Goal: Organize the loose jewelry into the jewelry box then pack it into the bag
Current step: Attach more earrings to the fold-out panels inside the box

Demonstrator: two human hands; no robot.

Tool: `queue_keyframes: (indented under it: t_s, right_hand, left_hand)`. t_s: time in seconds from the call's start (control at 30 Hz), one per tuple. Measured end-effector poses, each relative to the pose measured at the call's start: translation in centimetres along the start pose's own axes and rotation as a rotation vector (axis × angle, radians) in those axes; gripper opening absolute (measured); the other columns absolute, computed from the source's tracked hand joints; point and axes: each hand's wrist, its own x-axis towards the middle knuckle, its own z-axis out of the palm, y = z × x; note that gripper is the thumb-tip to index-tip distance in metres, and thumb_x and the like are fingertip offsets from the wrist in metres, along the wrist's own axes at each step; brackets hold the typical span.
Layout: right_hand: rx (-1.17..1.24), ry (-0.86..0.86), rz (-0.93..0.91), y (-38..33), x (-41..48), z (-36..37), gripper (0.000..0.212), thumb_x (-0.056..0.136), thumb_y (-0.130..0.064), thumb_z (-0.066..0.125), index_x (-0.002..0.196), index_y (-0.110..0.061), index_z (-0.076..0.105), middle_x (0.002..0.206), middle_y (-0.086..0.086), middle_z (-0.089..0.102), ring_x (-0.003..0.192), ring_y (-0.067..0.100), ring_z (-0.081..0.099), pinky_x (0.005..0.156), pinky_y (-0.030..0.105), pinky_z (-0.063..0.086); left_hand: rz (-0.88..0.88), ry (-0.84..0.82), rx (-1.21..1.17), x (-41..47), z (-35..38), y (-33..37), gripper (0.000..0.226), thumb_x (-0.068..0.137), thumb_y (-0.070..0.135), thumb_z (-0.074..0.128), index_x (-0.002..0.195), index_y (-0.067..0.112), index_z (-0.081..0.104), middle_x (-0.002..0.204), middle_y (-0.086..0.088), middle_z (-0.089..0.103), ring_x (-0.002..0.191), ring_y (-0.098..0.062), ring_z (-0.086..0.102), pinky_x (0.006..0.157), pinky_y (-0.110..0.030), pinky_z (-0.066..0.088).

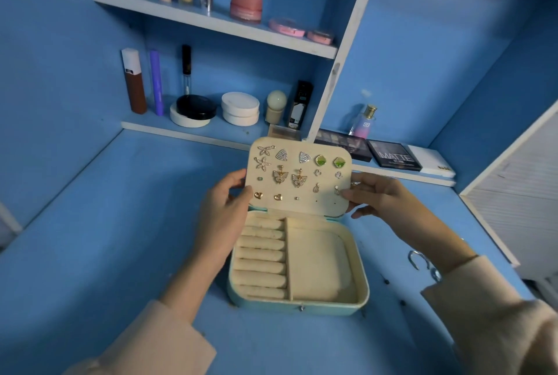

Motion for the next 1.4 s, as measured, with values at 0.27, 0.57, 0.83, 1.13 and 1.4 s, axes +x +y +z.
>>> queue_keyframes:
  t_s: [0.27, 0.57, 0.83, 1.13, 1.4]
  right_hand:
    - [-0.206, -0.037, -0.003, 0.1, -2.7, -1.6, 0.030, 0.088, 0.003, 0.057, 0.114, -0.012, 0.060, 0.088, 0.014, 0.066, 0.072, 0.018, 0.063, 0.065, 0.024, 0.054]
    - [-0.919, -0.383, 0.017, 0.7, -7.7, -4.3, 0.022, 0.082, -0.015, 0.065, 0.086, -0.037, 0.065, 0.083, -0.015, 0.066, 0.079, -0.001, 0.060, 0.069, 0.008, 0.042]
    - [-0.902, -0.411, -0.013, 1.7, -8.6, -4.3, 0.020, 0.078, -0.012, 0.072, 0.085, -0.031, 0.069, 0.088, -0.010, 0.060, 0.083, 0.002, 0.056, 0.071, 0.010, 0.042]
    - [-0.685, -0.280, -0.055, 0.2, -7.2, -3.8, 0.008, 0.080, -0.017, 0.073, 0.084, -0.023, 0.071, 0.079, -0.010, 0.070, 0.072, 0.005, 0.062, 0.068, 0.015, 0.048]
    - [-0.695, 0.131, -0.366, -0.3, -3.6, 1.9, 0.004, 0.081, -0.011, 0.070, 0.083, -0.013, 0.072, 0.068, -0.005, 0.061, 0.068, 0.002, 0.054, 0.061, 0.009, 0.041]
  left_hand:
    - [-0.004, 0.003, -0.085, 0.4, -0.4, -0.5, 0.037, 0.090, -0.002, 0.055, 0.092, 0.034, 0.062, 0.093, 0.012, 0.064, 0.084, 0.005, 0.060, 0.071, -0.008, 0.044]
    - [-0.008, 0.014, -0.132, 0.4, 0.0, -0.3, 0.037, 0.090, -0.005, 0.052, 0.110, 0.025, 0.060, 0.090, 0.013, 0.064, 0.072, 0.012, 0.060, 0.065, -0.003, 0.043]
    - [-0.002, 0.020, -0.131, 0.3, 0.1, -0.3, 0.037, 0.090, -0.003, 0.053, 0.114, 0.024, 0.060, 0.091, 0.015, 0.063, 0.071, 0.012, 0.061, 0.069, -0.005, 0.046]
    - [0.003, 0.019, -0.146, 0.2, 0.0, -0.3, 0.037, 0.089, -0.004, 0.053, 0.110, 0.026, 0.061, 0.090, 0.013, 0.065, 0.070, 0.013, 0.061, 0.068, -0.003, 0.045]
    - [0.008, 0.024, -0.172, 0.5, -0.1, -0.3, 0.038, 0.087, -0.007, 0.054, 0.108, 0.023, 0.063, 0.089, 0.008, 0.066, 0.070, 0.011, 0.061, 0.067, -0.003, 0.044]
